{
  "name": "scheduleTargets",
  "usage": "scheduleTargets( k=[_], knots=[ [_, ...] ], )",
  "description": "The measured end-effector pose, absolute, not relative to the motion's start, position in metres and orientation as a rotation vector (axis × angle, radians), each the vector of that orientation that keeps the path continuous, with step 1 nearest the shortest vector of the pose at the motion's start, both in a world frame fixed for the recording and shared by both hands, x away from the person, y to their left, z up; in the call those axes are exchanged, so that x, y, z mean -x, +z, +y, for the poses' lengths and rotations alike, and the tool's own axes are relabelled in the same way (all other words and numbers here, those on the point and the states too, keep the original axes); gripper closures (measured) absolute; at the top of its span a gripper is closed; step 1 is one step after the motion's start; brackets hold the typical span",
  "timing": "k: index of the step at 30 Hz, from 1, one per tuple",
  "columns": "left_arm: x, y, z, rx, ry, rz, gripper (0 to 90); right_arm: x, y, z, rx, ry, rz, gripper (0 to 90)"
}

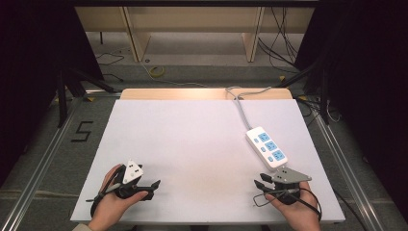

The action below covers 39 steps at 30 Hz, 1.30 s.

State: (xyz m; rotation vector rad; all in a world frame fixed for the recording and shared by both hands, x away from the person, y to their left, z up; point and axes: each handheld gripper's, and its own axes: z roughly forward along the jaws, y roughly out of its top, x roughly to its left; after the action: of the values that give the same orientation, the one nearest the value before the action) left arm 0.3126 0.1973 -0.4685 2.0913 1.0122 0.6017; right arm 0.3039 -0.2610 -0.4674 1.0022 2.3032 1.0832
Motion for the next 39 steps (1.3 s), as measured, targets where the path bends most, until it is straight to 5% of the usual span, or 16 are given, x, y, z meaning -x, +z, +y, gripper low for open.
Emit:
scheduleTargets(
  k=[4,9,17,39],
  knots=[
    [-0.312,-0.468,0.196,-2.092,0.6,1.008,17.5,-0.303,-0.467,-0.261,-0.998,1.068,2.306,68.3],
    [-0.313,-0.468,0.198,-2.09,0.599,1.014,17.6,-0.302,-0.465,-0.259,-0.975,0.942,2.347,83.4],
    [-0.313,-0.469,0.197,-2.082,0.592,1.027,17.6,-0.304,-0.461,-0.26,-0.994,0.925,2.318,90.0],
    [-0.316,-0.471,0.198,-2.081,0.588,1.054,18.0,-0.311,-0.454,-0.261,-1.019,0.881,2.285,90.0]
  ],
)
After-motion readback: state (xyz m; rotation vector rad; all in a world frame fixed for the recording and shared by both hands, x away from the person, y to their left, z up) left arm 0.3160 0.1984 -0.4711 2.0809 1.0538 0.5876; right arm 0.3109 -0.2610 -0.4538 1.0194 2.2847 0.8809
